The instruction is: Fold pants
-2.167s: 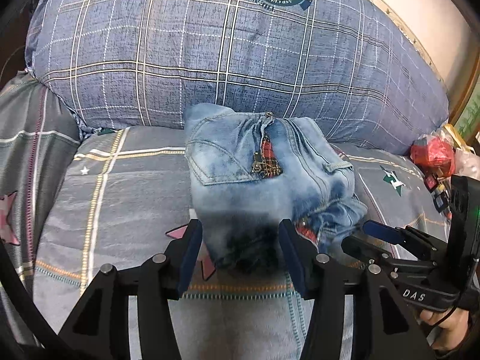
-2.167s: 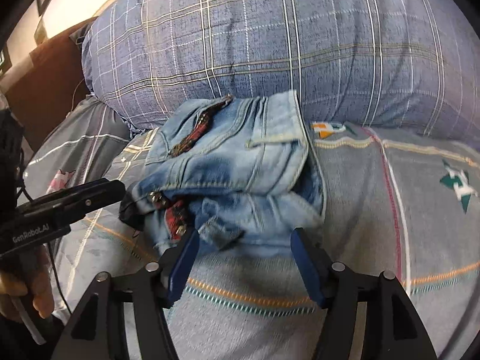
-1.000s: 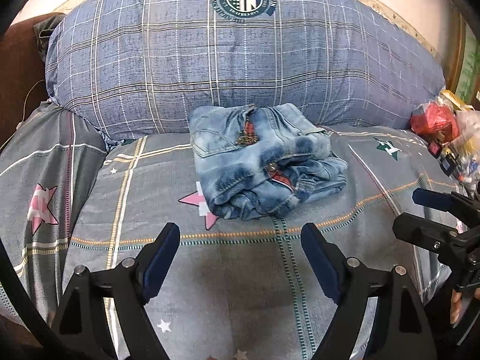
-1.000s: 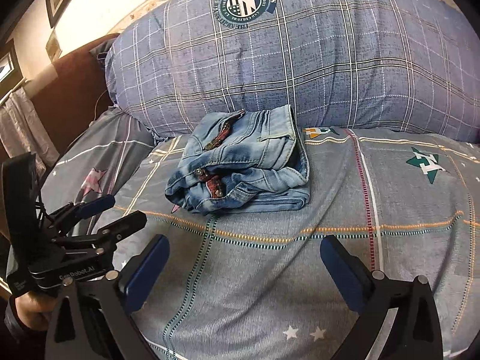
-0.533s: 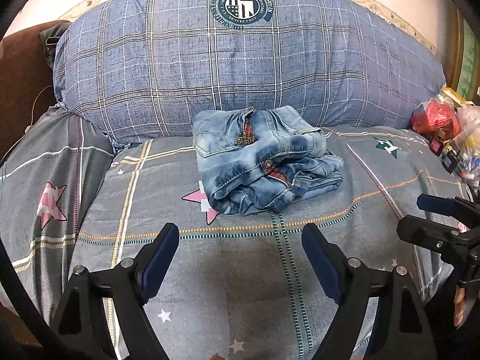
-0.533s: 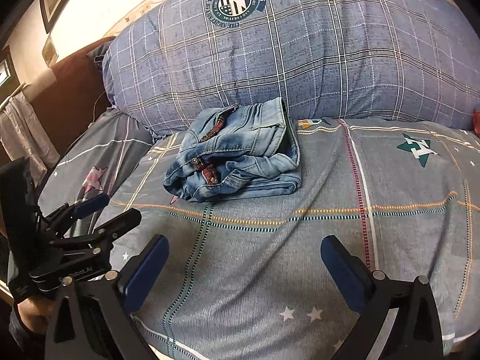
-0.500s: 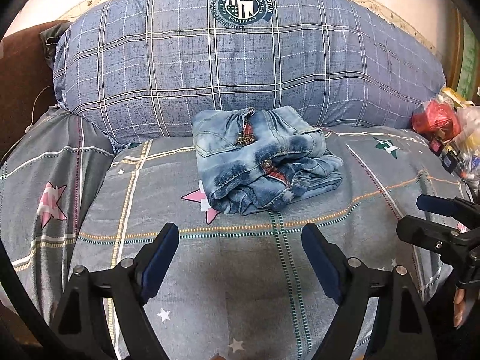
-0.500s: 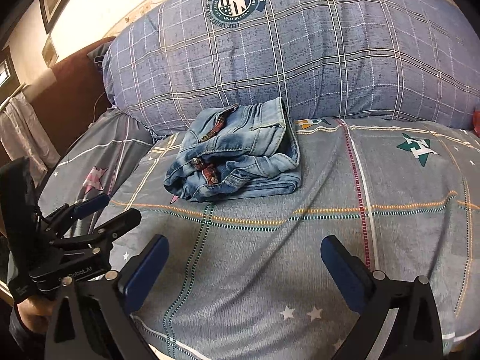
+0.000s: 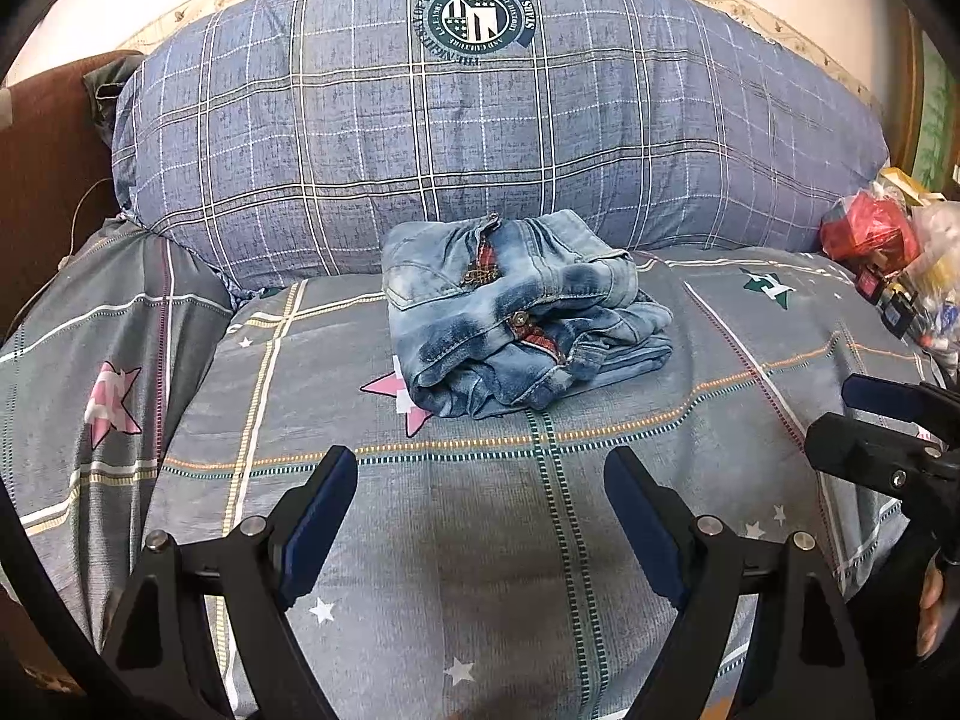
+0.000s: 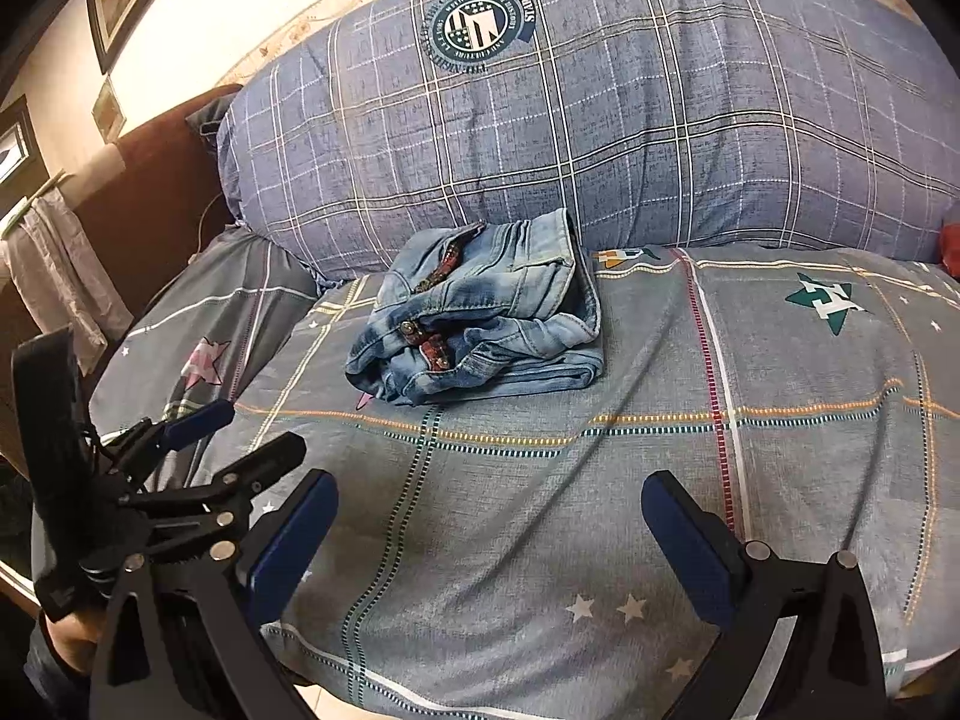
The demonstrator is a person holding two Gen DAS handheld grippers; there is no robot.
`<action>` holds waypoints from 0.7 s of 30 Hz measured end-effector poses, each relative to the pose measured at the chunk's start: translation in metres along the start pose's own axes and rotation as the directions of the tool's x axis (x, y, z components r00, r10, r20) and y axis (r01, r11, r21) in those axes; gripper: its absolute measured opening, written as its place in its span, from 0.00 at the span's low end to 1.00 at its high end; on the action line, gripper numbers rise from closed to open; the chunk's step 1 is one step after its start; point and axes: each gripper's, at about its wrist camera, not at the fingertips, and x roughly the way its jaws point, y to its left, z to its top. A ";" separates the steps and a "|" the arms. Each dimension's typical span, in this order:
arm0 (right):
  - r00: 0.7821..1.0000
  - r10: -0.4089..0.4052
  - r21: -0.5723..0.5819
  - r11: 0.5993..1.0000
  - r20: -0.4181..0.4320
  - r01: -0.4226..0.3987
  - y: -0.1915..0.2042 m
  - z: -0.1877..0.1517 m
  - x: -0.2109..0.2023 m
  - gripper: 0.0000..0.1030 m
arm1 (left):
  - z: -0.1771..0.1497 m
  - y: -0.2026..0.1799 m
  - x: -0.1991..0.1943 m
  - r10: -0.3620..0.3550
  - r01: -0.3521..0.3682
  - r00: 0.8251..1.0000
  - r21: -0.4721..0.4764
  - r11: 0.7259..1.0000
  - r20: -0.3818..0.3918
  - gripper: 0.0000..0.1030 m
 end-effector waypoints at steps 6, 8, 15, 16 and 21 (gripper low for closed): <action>1.000 0.009 -0.019 1.000 0.011 -0.008 0.008 0.001 -0.005 0.99 | 0.000 0.002 -0.003 -0.004 0.004 1.000 -0.010 1.000 0.007 0.83; 1.000 0.011 -0.024 1.000 0.019 -0.010 0.010 0.003 -0.007 0.99 | 0.000 0.001 -0.004 0.005 -0.005 1.000 -0.010 1.000 0.009 0.83; 0.999 0.013 -0.042 0.999 0.031 -0.012 0.016 0.007 -0.010 0.99 | 0.001 0.001 -0.007 0.019 -0.018 1.000 -0.010 1.000 0.020 0.83; 0.999 0.013 -0.044 0.999 0.032 -0.011 0.017 0.008 -0.011 0.99 | 0.002 0.001 -0.007 0.017 -0.017 1.000 -0.010 1.000 0.023 0.83; 0.999 0.014 -0.053 0.999 0.033 -0.012 0.020 0.011 -0.010 0.99 | 0.004 0.000 -0.010 0.012 -0.012 0.999 -0.004 1.000 0.037 0.83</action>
